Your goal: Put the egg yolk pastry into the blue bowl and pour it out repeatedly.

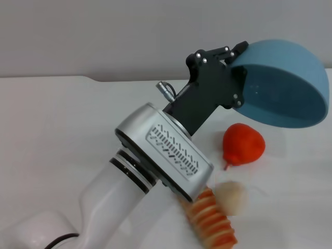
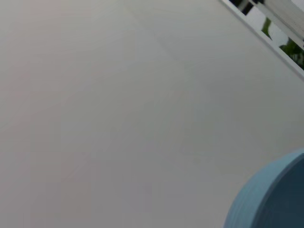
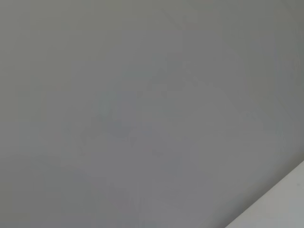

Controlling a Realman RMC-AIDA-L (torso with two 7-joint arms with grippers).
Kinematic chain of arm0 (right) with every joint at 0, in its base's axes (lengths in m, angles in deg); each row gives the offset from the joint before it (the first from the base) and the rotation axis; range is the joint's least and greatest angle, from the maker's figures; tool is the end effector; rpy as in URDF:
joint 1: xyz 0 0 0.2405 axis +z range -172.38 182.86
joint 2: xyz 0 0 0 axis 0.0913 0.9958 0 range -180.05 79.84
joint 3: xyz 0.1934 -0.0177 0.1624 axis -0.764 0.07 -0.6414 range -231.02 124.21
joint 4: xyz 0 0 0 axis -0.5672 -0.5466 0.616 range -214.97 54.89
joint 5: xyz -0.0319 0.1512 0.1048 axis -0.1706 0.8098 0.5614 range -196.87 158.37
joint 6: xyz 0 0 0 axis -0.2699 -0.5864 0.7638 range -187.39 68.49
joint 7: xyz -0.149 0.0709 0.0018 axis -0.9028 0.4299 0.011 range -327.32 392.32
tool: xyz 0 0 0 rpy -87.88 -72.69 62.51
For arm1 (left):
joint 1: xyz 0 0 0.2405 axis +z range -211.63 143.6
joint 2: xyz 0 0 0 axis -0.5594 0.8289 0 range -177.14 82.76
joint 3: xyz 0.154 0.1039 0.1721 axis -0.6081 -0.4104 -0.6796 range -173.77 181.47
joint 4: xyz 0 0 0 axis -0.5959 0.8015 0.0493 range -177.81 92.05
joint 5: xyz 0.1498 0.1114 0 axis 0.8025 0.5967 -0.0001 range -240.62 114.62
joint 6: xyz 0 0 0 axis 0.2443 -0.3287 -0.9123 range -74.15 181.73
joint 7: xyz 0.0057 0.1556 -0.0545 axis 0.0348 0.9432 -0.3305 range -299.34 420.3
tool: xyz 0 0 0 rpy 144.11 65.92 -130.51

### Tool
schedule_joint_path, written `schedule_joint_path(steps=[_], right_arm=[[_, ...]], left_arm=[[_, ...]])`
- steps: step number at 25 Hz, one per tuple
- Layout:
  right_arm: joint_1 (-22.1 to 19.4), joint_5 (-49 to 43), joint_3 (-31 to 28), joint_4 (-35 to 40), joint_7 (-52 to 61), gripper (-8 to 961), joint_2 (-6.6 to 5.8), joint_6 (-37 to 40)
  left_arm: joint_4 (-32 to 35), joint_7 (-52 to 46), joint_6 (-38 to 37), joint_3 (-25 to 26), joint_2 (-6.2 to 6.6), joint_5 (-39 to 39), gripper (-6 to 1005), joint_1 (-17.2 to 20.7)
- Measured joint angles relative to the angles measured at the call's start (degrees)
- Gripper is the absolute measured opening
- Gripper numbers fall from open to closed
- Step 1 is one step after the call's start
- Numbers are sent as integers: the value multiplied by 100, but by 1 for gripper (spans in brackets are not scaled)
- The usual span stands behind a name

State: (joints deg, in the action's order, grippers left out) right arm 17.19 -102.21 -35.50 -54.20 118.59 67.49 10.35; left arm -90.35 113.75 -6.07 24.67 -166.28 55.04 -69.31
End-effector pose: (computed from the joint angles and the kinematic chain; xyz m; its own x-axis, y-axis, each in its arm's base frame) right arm 0.3961 0.2721 0.0876 0.0737 -0.1604 -0.9843 -0.9973 -0.0060 -0.0737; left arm -0.0844 0.3102 -0.1073 0.7617 -0.5834 0.2820 0.0161 -0.4180 -0.9083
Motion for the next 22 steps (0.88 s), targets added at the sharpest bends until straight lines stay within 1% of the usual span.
schedule_joint_path(steps=[2, 5, 10, 12, 14, 17, 18, 19, 22], right_arm=[[0, 0, 1, -1, -11, 464, -3, 0], [0, 0, 1, -1, -22, 464, -10, 0], [3, -29, 87, -2, -31, 464, -13, 15], [8, -49, 163, -11, -31, 464, -12, 17], [9, -53, 225, -12, -35, 464, -5, 18], [14, -128, 284, -12, -38, 464, -12, -19], [23, -196, 292, -12, -34, 464, -25, -45], [35, -271, 296, -12, -14, 464, -36, -80], [55, -382, 297, -18, 51, 464, -46, -171]], left_arm=[[-10, -174, 68, -23, 0, -139, -1, -21], [-32, -188, 181, -10, 0, -263, -1, -47], [-77, -196, 397, 46, 0, -831, 0, -174], [-95, -202, 479, 153, 1, -1127, 0, -239], [-165, -200, 619, 403, 1, -1344, 0, -240], [-470, -143, 1373, 1311, 15, -1673, 0, -101], [-573, -125, 1775, 1699, 25, -1732, 0, -30], [-667, -116, 2207, 2124, 40, -1774, 0, 40], [-767, -108, 3860, 3456, 45, -1892, -1, 139]])
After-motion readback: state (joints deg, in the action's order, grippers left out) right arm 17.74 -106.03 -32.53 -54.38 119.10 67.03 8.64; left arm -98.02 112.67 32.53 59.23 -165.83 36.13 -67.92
